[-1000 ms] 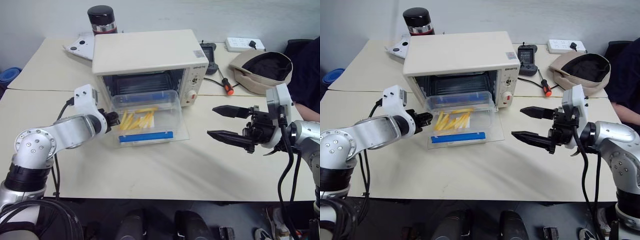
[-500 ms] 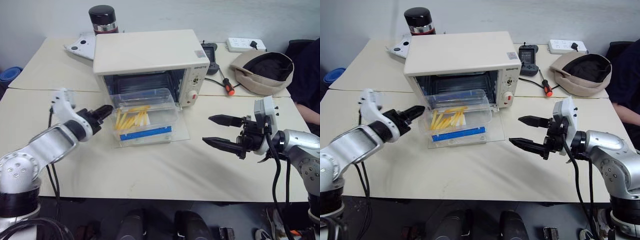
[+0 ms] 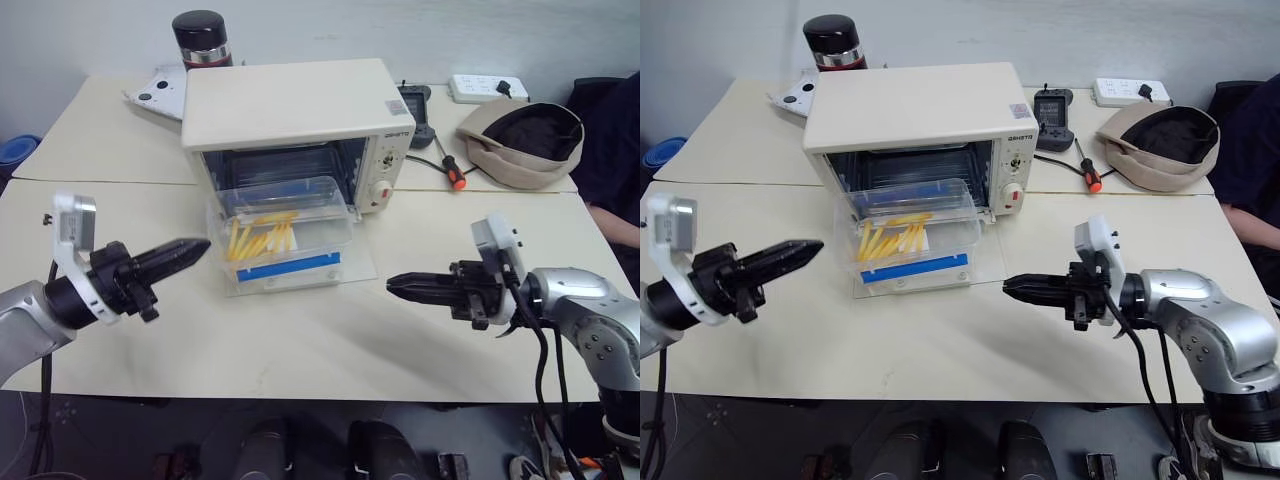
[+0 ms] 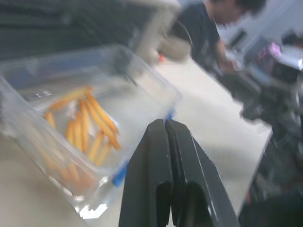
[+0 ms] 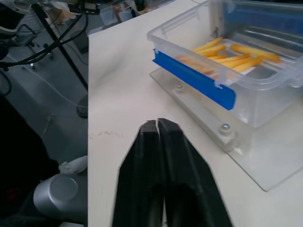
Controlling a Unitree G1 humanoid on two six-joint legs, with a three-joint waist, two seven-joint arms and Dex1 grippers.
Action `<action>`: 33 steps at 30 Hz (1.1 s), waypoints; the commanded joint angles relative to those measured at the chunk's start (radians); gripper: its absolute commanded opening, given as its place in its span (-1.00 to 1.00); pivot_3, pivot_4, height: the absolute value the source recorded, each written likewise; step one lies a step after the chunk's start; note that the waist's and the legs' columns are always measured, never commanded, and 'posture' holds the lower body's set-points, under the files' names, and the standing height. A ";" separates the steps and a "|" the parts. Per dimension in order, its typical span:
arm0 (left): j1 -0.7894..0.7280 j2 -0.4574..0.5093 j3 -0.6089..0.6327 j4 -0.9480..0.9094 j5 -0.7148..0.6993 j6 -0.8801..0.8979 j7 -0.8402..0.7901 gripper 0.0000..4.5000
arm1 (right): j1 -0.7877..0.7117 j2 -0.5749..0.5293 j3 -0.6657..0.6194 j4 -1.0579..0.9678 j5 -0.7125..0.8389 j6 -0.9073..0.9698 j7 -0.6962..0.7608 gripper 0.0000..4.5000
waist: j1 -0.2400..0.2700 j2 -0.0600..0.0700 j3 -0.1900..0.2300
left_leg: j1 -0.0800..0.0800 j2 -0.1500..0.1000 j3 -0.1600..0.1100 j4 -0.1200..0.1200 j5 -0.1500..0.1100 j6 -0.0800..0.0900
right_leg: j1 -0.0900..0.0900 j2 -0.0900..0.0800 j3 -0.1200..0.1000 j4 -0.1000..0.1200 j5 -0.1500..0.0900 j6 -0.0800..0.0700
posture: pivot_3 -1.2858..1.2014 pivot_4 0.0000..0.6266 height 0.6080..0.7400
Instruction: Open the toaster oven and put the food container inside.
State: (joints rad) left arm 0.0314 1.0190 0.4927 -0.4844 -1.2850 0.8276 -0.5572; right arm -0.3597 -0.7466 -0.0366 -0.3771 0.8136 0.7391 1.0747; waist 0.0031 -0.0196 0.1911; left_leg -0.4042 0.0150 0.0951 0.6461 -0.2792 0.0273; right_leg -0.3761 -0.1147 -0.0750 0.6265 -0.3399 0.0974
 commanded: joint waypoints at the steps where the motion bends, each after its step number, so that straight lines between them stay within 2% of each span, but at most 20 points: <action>1: -0.025 -0.006 -0.106 -0.022 0.181 -0.055 -0.028 -1.00 | -0.037 0.035 0.077 0.020 -0.081 -0.068 0.007 -1.00 | -0.005 0.000 0.000 | 0.000 0.000 0.000 -0.001 0.000 0.000 | 0.000 0.000 0.000 0.000 0.000 0.000 | 0.03 -0.52 1.00; 6: -0.143 -0.074 -0.294 0.029 0.400 -0.084 0.022 -1.00 | -0.153 0.164 0.234 0.167 -0.264 -0.166 -0.039 -1.00 | -0.012 0.000 0.000 | 0.000 0.001 0.000 0.000 -0.001 0.000 | -0.001 0.000 0.000 0.001 0.000 -0.001 | 0.03 -0.52 1.00; 12: -0.263 -0.163 -0.377 0.095 0.556 -0.105 0.058 -1.00 | -0.240 0.298 0.282 0.317 -0.382 -0.262 -0.093 -1.00 | -0.010 0.000 0.000 | -0.002 0.001 0.000 0.001 0.000 0.001 | -0.002 0.000 -0.002 0.003 0.000 0.000 | 0.03 -0.52 1.00; 19: -0.469 -0.380 -0.398 0.274 0.725 -0.178 0.210 -1.00 | -0.394 0.471 0.221 0.590 -0.487 -0.412 -0.246 -1.00 | -0.007 0.000 0.000 | -0.002 0.000 0.000 0.004 0.001 0.002 | -0.001 0.001 -0.003 0.010 0.001 0.001 | 0.03 -0.52 1.00; 25: -0.575 -0.513 -0.375 0.380 0.812 -0.231 0.303 -1.00 | -0.499 0.560 0.150 0.769 -0.520 -0.511 -0.357 -1.00 | -0.009 0.000 0.000 | -0.002 0.000 0.000 0.004 0.002 0.002 | -0.002 0.001 -0.004 0.011 0.001 0.001 | 0.03 -0.52 1.00; 33: -0.612 -0.575 -0.353 0.443 0.860 -0.262 0.306 -1.00 | -0.563 0.613 0.081 0.903 -0.555 -0.606 -0.448 -1.00 | -0.020 0.000 0.000 | -0.002 0.000 0.000 0.004 0.002 0.002 | -0.002 0.001 -0.005 0.011 0.001 0.001 | 0.03 -0.52 1.00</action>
State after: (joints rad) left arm -0.5663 0.4452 0.1182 -0.0240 -0.4347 0.5892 -0.2523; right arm -0.9029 -0.1409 0.0701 0.5241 0.2637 0.1612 0.6446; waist -0.0165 -0.0199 0.1910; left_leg -0.4057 0.0151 0.0949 0.6500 -0.2770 0.0294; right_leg -0.3779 -0.1135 -0.0795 0.6380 -0.3390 0.0981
